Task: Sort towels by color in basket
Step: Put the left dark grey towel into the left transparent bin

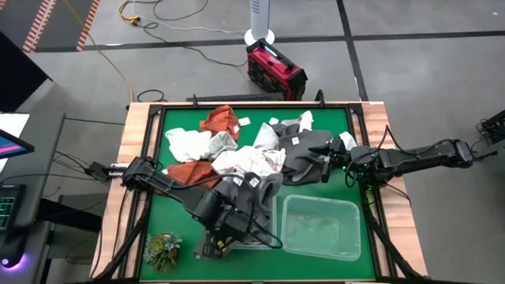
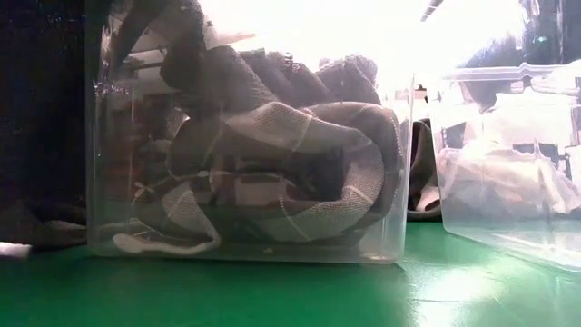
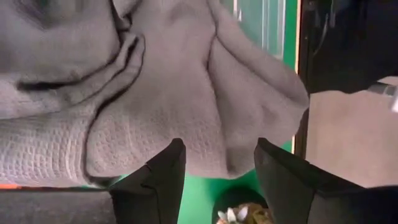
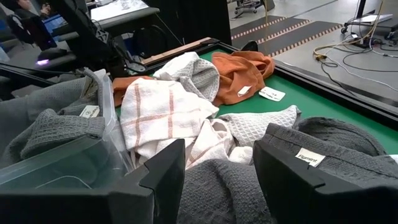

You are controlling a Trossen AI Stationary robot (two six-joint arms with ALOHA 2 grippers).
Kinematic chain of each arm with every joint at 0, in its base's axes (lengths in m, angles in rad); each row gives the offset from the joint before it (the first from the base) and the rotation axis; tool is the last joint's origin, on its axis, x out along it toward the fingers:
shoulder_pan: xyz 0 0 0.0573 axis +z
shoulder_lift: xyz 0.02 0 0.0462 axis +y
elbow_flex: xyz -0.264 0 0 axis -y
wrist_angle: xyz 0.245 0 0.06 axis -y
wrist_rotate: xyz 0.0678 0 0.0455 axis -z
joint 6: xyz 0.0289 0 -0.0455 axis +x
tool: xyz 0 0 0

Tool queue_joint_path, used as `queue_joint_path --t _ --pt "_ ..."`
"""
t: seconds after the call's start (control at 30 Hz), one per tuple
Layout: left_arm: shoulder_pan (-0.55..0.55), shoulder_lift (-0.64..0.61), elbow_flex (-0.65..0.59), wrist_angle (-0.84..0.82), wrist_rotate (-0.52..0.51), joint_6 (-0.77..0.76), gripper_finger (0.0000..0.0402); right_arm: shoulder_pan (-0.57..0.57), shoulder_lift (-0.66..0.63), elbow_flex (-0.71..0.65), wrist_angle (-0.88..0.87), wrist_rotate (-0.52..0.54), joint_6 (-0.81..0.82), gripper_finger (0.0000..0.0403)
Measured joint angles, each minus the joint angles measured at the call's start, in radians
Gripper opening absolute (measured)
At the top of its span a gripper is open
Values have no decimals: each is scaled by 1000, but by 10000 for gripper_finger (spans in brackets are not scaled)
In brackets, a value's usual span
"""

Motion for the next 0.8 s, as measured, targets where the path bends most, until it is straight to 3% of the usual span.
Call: queue_joint_path --t 0.43,0.8 --pt "-49 0 -53 0 -23 -217 183 -1 -4 11 37 0 -100 219" --pt "-48 0 -204 -1 -30 -204 170 0 -4 55 29 0 -131 219"
